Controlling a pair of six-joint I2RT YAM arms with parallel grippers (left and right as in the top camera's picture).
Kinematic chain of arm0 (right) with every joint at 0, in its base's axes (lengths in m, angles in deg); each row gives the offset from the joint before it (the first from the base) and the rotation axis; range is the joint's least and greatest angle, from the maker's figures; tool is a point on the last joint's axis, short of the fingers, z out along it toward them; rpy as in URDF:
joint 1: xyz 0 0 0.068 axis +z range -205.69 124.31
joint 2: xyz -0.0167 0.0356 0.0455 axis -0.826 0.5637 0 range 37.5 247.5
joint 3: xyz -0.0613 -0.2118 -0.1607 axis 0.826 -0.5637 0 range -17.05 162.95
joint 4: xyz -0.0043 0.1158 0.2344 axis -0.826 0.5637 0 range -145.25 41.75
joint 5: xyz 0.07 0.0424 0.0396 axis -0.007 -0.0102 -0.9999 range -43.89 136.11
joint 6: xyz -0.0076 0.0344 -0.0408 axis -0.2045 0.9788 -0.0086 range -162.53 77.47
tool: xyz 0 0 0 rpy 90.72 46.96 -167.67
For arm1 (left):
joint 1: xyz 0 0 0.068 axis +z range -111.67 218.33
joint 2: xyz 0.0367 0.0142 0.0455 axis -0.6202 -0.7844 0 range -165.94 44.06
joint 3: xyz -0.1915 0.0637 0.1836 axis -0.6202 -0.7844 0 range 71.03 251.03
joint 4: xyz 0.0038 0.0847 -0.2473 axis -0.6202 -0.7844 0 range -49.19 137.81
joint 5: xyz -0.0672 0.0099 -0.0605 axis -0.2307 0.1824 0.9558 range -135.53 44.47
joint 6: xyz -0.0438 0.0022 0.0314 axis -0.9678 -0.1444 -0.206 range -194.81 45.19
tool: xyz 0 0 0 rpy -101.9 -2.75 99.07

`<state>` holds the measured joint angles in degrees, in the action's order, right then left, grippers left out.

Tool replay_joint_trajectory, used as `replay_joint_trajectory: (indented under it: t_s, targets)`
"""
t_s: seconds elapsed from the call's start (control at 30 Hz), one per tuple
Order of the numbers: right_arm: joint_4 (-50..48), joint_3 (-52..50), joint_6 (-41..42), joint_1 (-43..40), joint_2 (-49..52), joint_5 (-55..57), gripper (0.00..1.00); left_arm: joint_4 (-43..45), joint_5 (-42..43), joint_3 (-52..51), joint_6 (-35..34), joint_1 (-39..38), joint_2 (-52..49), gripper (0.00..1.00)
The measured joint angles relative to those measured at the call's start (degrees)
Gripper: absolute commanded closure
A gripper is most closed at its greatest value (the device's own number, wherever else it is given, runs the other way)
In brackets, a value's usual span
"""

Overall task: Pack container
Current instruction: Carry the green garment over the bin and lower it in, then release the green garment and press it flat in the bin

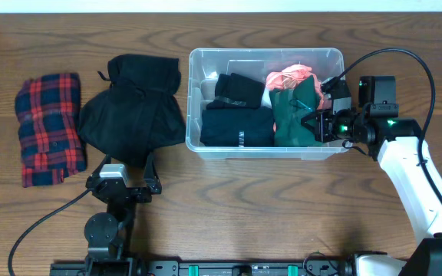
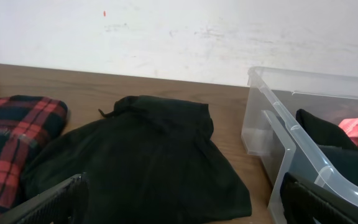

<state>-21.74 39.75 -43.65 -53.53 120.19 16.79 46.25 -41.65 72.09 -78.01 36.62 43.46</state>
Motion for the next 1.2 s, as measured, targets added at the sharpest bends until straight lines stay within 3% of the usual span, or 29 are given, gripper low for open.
replay_joint_trajectory:
  t_s: [0.1, 0.17, 0.27, 0.5, 0.57, 0.67, 0.8, 0.9, 0.97, 1.2]
  targets:
    - [0.1, 0.0, 0.0, 0.0, 0.1, 0.5, 0.92, 0.0, 0.0, 0.0, 0.0, 0.0, 0.0, 0.02]
    - [0.5, 0.0, -0.3, 0.0, 0.1, 1.5, 0.78, 0.0, 0.0, 0.0, 0.0, 0.0, 0.0, 0.02]
    - [1.5, 0.0, -0.5, 0.0, 0.1, 3.7, 0.66, 0.0, 0.0, 0.0, 0.0, 0.0, 0.0, 0.02]
    - [1.6, 0.0, -1.4, 0.0, 0.1, 8.5, 0.01, 0.0, 0.0, 0.0, 0.0, 0.0, 0.0, 0.02]
    - [0.9, 0.0, -2.7, 0.2, 0.0, 8.7, 0.01, 0.0, 0.0, 0.0, 0.0, 0.0, 0.0, 0.02]
    - [0.4, 0.0, -5.1, 0.3, 0.1, 9.7, 0.01, 0.0, 0.0, 0.0, 0.0, 0.0, 0.0, 0.02]
    - [1.2, 2.1, -6.5, 0.3, 0.2, 10.0, 0.14, 0.0, 0.0, 0.0, 0.0, 0.0, 0.0, 0.02]
    - [2.4, 6.5, -6.6, 0.3, 0.2, 9.8, 0.44, 0.0, 0.0, 0.0, 0.0, 0.0, 0.0, 0.02]
    - [2.8, 9.3, -5.9, 0.4, 0.2, 9.7, 0.58, 0.0, 0.0, 0.0, 0.0, 0.0, 0.0, 0.02]
    - [2.8, 11.6, -4.5, 2.8, 0.4, 10.3, 0.97, 0.0, 0.0, 0.0, 0.0, 0.0, 0.0, 0.02]
